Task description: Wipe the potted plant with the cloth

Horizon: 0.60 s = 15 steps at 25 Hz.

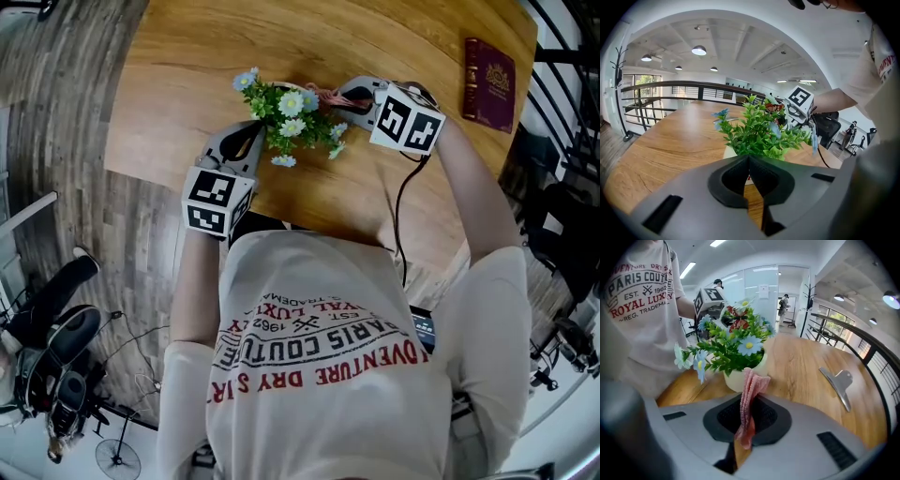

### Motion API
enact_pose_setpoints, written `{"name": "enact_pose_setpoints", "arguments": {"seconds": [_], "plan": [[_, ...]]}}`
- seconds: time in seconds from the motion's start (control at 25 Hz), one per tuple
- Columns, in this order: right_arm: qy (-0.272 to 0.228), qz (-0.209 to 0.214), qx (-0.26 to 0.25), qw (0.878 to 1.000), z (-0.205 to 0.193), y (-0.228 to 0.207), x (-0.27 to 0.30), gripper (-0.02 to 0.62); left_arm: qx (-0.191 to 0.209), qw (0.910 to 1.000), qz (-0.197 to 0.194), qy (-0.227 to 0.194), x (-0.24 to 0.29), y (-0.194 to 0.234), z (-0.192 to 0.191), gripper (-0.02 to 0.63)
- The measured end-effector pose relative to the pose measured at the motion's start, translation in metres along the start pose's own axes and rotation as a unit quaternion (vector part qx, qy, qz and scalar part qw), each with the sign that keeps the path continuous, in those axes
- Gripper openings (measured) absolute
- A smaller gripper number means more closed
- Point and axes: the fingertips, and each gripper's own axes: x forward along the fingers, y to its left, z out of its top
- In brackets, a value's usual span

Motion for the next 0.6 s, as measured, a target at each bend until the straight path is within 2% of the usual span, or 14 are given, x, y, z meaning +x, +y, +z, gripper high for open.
{"name": "enact_pose_setpoints", "arguments": {"seconds": [0.12,0.28,0.36,0.6], "plan": [[0.012,-0.056,0.020,0.998,0.005,-0.021,-0.016,0.040,0.011,0.9998,0.016,-0.010,-0.004,0.004,0.007,0.017],[0.000,-0.082,0.097,0.992,0.035,-0.035,-0.035,0.040,0.030,0.9987,0.024,-0.034,-0.018,0.010,0.030,0.017],[-0.012,-0.111,0.109,0.988,0.053,-0.043,-0.042,0.040,0.041,0.9976,0.026,-0.049,-0.026,0.015,0.043,0.017],[-0.025,-0.212,0.153,0.965,0.112,-0.072,-0.054,0.040,0.066,0.9932,0.018,-0.094,-0.056,0.048,0.081,0.017]]}}
